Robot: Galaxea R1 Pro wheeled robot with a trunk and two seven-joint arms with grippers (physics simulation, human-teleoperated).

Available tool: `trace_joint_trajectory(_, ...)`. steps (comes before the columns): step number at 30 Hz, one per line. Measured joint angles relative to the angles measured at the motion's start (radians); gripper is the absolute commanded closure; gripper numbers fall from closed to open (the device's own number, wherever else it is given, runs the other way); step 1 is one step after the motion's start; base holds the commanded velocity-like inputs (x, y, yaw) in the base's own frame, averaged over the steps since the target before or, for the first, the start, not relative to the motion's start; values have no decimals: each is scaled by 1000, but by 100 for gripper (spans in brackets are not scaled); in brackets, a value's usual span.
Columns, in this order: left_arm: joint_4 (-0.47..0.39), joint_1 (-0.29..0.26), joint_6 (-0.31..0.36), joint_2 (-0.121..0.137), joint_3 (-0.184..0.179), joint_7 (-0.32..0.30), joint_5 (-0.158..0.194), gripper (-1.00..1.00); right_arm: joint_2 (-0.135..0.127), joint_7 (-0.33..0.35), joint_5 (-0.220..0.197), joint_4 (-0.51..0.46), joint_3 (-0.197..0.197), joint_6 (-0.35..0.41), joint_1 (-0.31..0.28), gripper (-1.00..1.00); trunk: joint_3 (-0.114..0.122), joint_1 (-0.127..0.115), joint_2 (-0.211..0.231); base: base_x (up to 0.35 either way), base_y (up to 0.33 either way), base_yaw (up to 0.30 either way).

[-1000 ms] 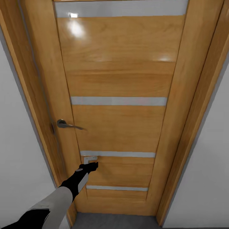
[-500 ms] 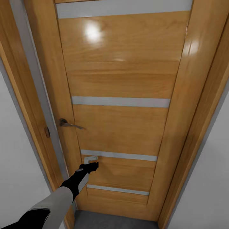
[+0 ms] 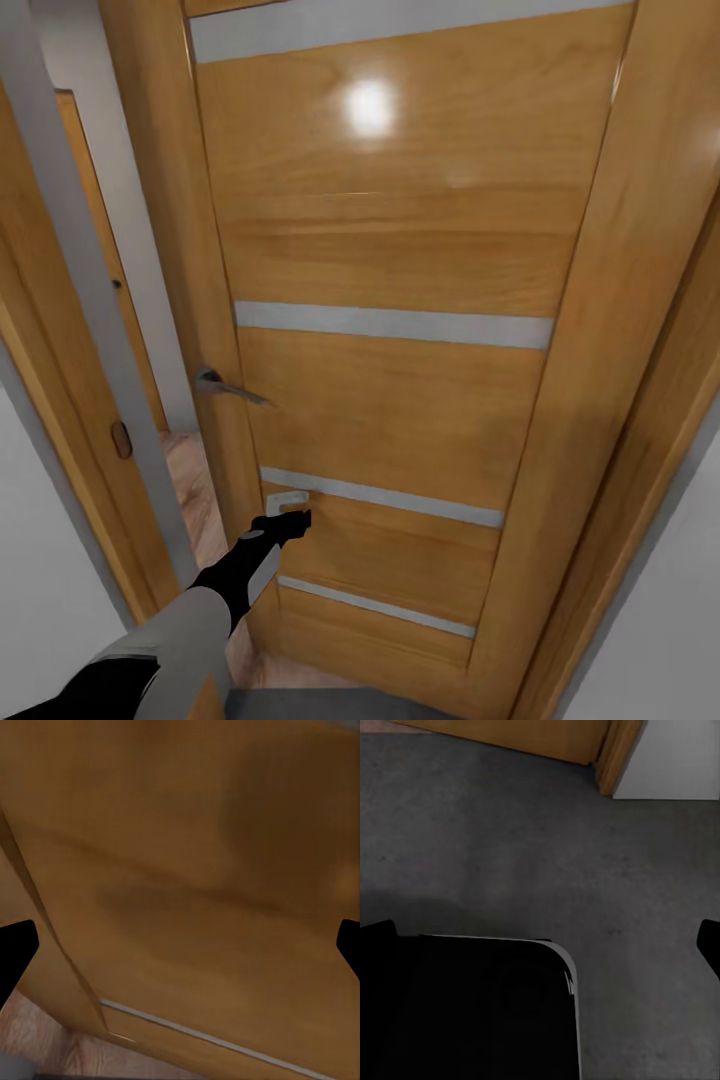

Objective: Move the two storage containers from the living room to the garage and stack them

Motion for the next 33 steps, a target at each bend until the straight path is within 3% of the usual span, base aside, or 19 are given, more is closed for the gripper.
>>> trace_joint_trajectory(12, 1, 0, 1, 0, -1, 0, 2, -100, 0, 0, 0, 0, 0, 0, 0, -100, 0, 0, 0, 229, 0, 0)
trace_joint_trajectory(23, 0, 0, 0, 0, 0, 0, -1, -100, 0, 0, 0, 0, 1, 0, 0, -100, 0, 0, 0, 53, 0, 0)
trace_joint_trajectory(33, 1, 0, 3, -1, -1, 0, 1, -100, 0, 0, 0, 0, 0, 0, 0, -100, 0, 0, 0, 287, 0, 0)
